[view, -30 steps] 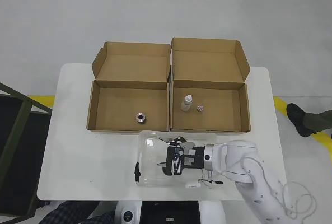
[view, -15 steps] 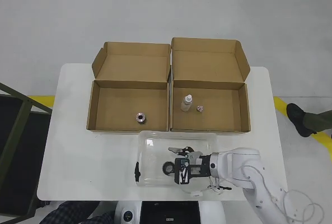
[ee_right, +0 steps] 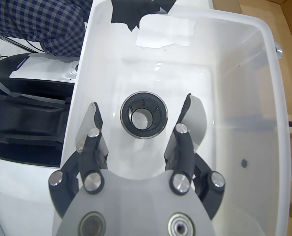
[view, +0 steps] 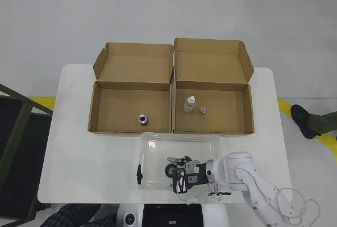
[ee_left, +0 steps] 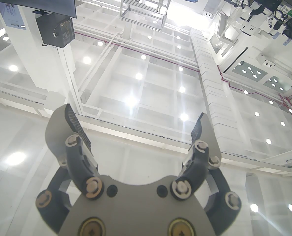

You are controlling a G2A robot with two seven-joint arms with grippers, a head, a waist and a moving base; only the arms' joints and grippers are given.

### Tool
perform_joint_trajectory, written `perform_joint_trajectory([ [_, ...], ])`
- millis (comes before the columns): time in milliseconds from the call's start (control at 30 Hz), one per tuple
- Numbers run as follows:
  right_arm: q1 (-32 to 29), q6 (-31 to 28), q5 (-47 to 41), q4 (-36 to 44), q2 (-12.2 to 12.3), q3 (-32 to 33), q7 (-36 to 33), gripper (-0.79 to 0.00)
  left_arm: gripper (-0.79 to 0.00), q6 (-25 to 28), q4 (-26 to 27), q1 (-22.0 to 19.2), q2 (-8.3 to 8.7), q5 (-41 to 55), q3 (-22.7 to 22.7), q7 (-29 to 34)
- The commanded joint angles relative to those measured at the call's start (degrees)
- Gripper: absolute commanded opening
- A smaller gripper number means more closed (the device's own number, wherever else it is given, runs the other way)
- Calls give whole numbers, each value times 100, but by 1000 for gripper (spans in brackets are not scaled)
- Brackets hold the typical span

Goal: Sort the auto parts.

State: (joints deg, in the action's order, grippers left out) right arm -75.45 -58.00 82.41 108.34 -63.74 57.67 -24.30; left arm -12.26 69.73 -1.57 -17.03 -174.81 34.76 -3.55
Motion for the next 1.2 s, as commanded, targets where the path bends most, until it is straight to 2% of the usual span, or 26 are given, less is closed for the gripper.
perform_joint_trajectory([
  [0,63,12,-7,-79,-2,-27,30,-194,0,0,0,0,0,0,0,0],
  [133,200,89,-53,-274,-21,-147,77,-215,0,0,0,0,0,0,0,0],
  [467,503,236,-128,-635,-76,-477,104,-351,0,0,0,0,0,0,0,0],
  [567,542,241,-159,-681,-77,-518,97,-443,0,0,0,0,0,0,0,0],
  [700,563,206,-245,-656,-65,-525,110,-733,0,0,0,0,0,0,0,0],
  [733,564,186,-292,-641,-61,-519,134,-785,0,0,0,0,0,0,0,0],
  [1167,599,192,-844,-383,-19,-428,363,-785,0,0,0,0,0,0,0,0],
])
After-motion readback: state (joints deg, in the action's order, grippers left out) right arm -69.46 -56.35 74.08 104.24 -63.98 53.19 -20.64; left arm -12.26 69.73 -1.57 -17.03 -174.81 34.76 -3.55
